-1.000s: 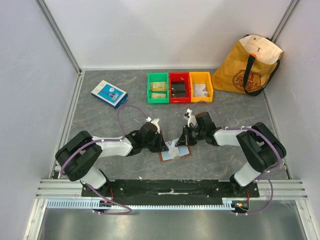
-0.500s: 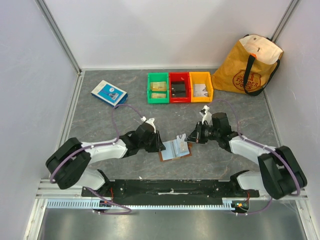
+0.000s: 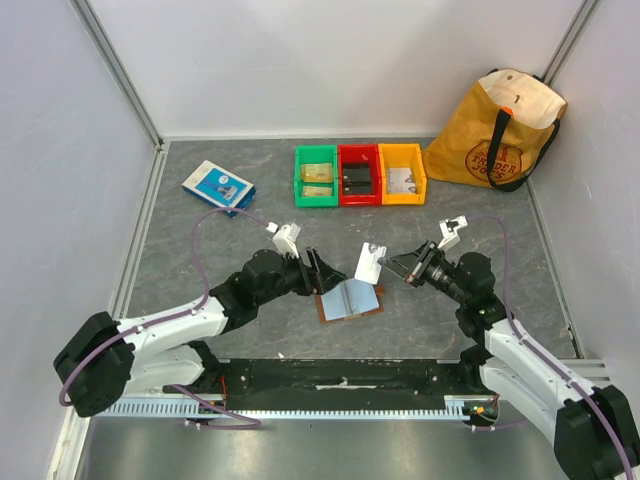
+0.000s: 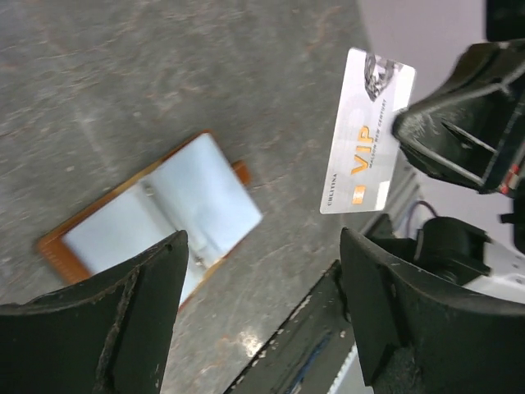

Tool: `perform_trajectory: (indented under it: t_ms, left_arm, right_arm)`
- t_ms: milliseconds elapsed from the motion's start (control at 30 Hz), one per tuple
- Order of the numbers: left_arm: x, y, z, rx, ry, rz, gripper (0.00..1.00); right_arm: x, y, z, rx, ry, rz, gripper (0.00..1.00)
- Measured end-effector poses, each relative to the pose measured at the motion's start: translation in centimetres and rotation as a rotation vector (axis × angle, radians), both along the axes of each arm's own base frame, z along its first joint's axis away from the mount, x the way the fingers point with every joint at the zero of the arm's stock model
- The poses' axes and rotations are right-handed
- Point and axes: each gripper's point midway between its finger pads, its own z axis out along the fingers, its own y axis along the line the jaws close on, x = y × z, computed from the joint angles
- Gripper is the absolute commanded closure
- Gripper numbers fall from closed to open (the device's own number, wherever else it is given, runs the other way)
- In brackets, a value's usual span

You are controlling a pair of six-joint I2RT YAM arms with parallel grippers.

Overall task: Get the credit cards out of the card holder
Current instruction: Place the credit card in the storage box.

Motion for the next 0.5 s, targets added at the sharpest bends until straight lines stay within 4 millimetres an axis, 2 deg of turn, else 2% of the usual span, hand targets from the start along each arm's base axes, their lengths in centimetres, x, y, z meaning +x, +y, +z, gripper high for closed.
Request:
perform_trajectory:
  t_ms: [267, 500]
  left_arm:
    - [-1.7, -2.7, 3.9, -0.216, -0.109, -0.083, 0.24]
    - [-1.9, -4.7, 6.0, -0.342, -0.158, -0.119, 0.30]
  right_arm:
    - [-0.6, -1.1, 3.8, 0.174, -0.067, -0.085, 1.00]
    - [-1.1, -1.4, 5.3, 0.246, -0.089, -0.098, 1.00]
